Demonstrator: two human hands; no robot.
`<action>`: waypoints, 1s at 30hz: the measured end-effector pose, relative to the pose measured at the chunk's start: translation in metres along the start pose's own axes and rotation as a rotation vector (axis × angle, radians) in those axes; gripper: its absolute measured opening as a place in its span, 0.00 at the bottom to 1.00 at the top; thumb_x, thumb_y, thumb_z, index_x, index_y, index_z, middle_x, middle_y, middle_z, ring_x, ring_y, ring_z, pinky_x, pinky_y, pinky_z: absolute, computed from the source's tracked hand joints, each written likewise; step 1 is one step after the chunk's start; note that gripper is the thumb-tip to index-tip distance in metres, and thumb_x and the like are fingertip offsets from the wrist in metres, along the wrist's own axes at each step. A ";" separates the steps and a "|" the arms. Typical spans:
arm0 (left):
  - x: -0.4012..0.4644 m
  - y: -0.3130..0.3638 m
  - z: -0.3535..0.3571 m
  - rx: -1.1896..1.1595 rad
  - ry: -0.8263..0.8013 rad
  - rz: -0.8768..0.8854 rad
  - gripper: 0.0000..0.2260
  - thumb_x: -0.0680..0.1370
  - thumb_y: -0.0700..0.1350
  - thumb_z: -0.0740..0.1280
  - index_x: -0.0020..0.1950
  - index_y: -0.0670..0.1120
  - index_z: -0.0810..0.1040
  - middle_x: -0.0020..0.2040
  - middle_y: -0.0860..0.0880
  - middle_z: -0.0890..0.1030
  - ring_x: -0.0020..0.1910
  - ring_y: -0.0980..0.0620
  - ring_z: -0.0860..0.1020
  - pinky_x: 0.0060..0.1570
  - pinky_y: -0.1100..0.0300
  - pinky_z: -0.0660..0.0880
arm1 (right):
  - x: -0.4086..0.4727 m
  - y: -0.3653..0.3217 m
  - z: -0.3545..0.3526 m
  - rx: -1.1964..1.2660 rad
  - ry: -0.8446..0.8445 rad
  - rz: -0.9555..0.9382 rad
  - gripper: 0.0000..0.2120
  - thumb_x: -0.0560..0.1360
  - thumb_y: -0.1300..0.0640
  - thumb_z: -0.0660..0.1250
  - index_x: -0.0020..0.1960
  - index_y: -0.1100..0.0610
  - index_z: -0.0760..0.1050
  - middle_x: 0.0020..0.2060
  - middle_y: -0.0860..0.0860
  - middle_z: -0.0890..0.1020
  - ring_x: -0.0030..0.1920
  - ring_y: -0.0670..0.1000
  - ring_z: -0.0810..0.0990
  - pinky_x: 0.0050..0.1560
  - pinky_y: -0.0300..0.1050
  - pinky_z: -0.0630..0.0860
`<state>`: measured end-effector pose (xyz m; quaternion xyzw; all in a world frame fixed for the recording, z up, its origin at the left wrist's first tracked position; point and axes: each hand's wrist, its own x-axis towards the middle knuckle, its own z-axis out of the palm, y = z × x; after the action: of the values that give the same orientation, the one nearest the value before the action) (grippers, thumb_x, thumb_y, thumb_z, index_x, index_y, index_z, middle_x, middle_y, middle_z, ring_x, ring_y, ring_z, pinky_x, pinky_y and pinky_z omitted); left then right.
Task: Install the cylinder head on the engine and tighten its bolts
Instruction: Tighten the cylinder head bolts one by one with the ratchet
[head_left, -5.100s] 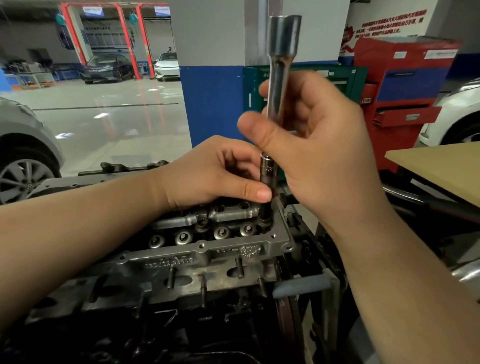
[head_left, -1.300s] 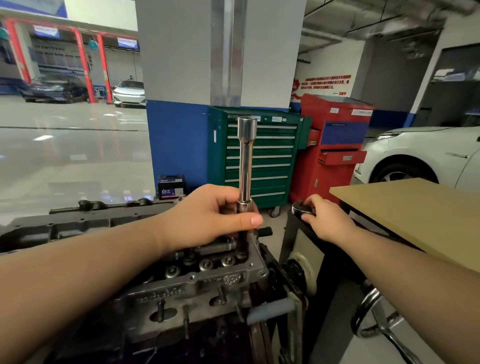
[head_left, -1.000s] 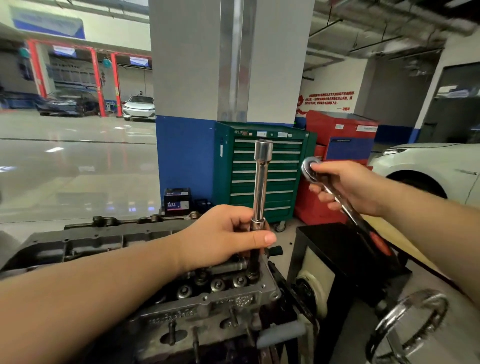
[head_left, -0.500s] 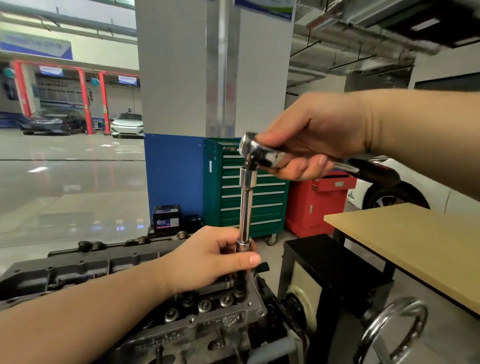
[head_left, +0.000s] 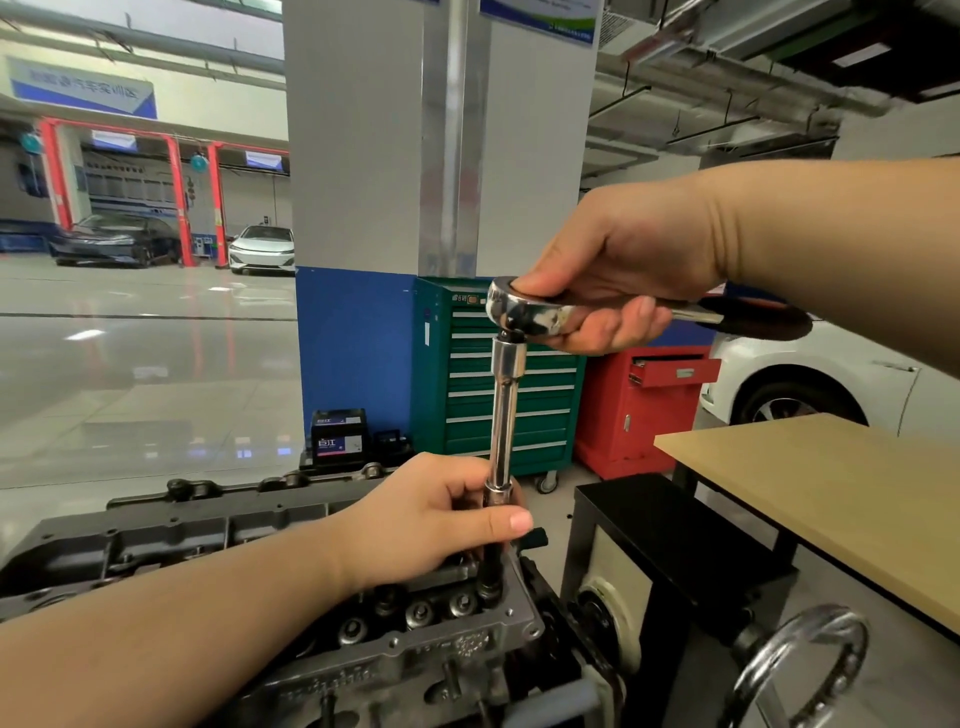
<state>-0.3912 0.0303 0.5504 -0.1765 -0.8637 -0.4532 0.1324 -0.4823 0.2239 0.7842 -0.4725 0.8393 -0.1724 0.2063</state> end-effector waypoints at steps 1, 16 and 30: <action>0.000 0.000 0.000 -0.004 0.002 -0.003 0.17 0.78 0.62 0.73 0.55 0.50 0.85 0.46 0.43 0.84 0.48 0.40 0.83 0.54 0.40 0.80 | 0.001 -0.001 0.000 0.005 -0.002 0.017 0.17 0.82 0.45 0.63 0.45 0.55 0.83 0.33 0.54 0.78 0.34 0.52 0.71 0.33 0.43 0.70; 0.000 -0.002 -0.002 -0.065 0.006 -0.034 0.14 0.77 0.62 0.72 0.55 0.54 0.85 0.46 0.47 0.86 0.48 0.46 0.85 0.53 0.50 0.82 | 0.011 -0.030 0.008 -0.173 0.011 -0.028 0.13 0.83 0.44 0.65 0.62 0.49 0.81 0.45 0.50 0.86 0.39 0.55 0.83 0.36 0.49 0.81; -0.002 0.000 0.006 -0.239 0.037 -0.048 0.07 0.80 0.51 0.74 0.56 0.52 0.83 0.46 0.39 0.86 0.49 0.41 0.87 0.52 0.53 0.82 | 0.024 0.014 0.076 -0.203 0.554 -0.530 0.20 0.87 0.49 0.54 0.54 0.61 0.80 0.47 0.50 0.82 0.51 0.46 0.80 0.58 0.46 0.75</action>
<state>-0.3899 0.0348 0.5468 -0.1620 -0.8048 -0.5591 0.1157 -0.4653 0.2029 0.7079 -0.6263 0.7251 -0.2568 -0.1270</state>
